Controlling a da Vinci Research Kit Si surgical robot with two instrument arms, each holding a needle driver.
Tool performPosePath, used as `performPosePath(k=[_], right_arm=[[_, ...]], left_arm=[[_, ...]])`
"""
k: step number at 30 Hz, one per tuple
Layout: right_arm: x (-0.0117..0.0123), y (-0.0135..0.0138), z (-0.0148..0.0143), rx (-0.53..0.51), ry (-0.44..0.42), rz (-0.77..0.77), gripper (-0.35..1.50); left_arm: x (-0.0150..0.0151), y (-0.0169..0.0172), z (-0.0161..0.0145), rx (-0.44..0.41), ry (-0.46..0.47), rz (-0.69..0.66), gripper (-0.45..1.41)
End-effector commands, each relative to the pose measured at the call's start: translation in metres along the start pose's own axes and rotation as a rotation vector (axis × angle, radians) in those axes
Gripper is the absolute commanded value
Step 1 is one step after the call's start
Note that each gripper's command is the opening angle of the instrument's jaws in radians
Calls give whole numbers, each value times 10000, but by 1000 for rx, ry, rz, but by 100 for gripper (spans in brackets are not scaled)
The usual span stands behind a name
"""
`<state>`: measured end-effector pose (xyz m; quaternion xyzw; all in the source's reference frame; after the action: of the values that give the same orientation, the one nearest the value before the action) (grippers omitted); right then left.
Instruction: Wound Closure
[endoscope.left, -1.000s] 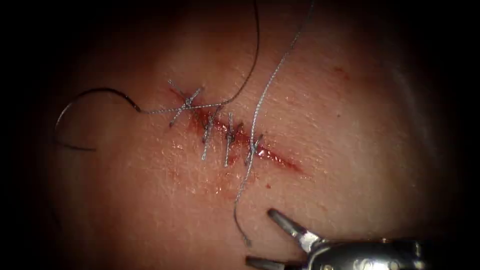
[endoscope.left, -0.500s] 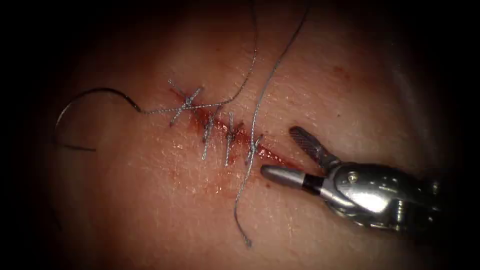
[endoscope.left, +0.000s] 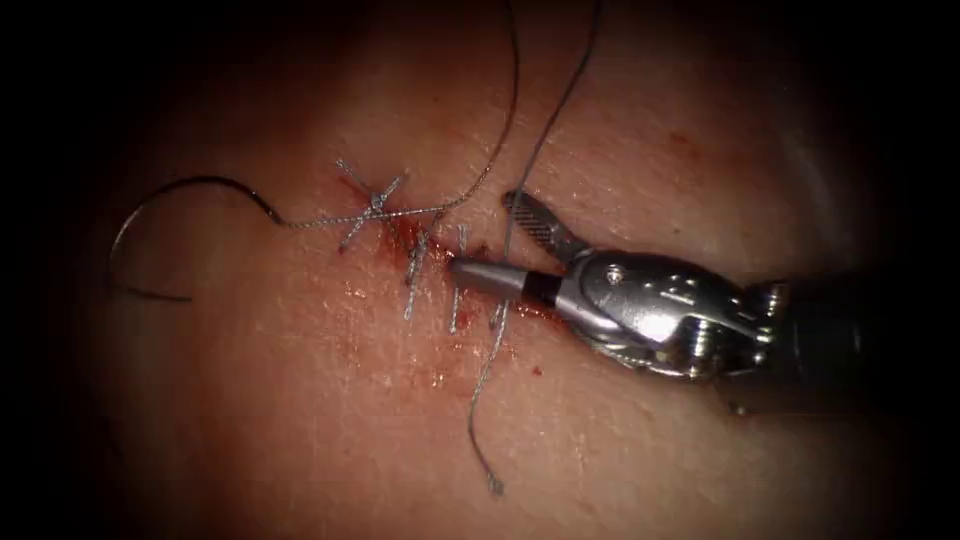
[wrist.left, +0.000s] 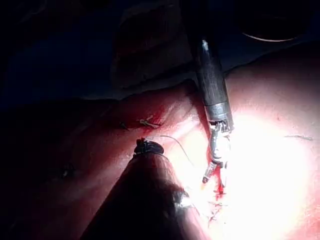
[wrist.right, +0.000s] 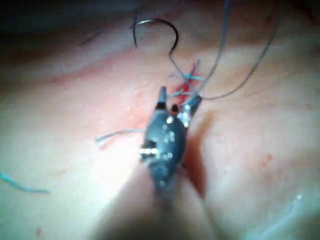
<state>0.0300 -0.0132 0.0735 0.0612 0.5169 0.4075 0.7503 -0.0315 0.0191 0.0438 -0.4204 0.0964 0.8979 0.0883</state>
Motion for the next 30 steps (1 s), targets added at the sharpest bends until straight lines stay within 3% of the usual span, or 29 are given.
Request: performPosePath(k=[1, 16, 26, 29, 30], right_arm=[[-7, -2, 10, -2, -4, 0, 136], [-14, -6, 43, 24, -9, -14, 138], [-16, -9, 48, 29, -14, -18, 133], [-17, -9, 47, 34, -13, -20, 116], [-18, -10, 46, 45, -14, -20, 86]], left_arm=[[3, 1, 6, 3, 4, -1, -45], [43, 14, -18, 18, 21, 31, -45], [55, 18, -19, 22, 31, 43, -45], [57, 19, -19, 22, 31, 43, -45], [57, 19, -19, 22, 31, 43, -45]])
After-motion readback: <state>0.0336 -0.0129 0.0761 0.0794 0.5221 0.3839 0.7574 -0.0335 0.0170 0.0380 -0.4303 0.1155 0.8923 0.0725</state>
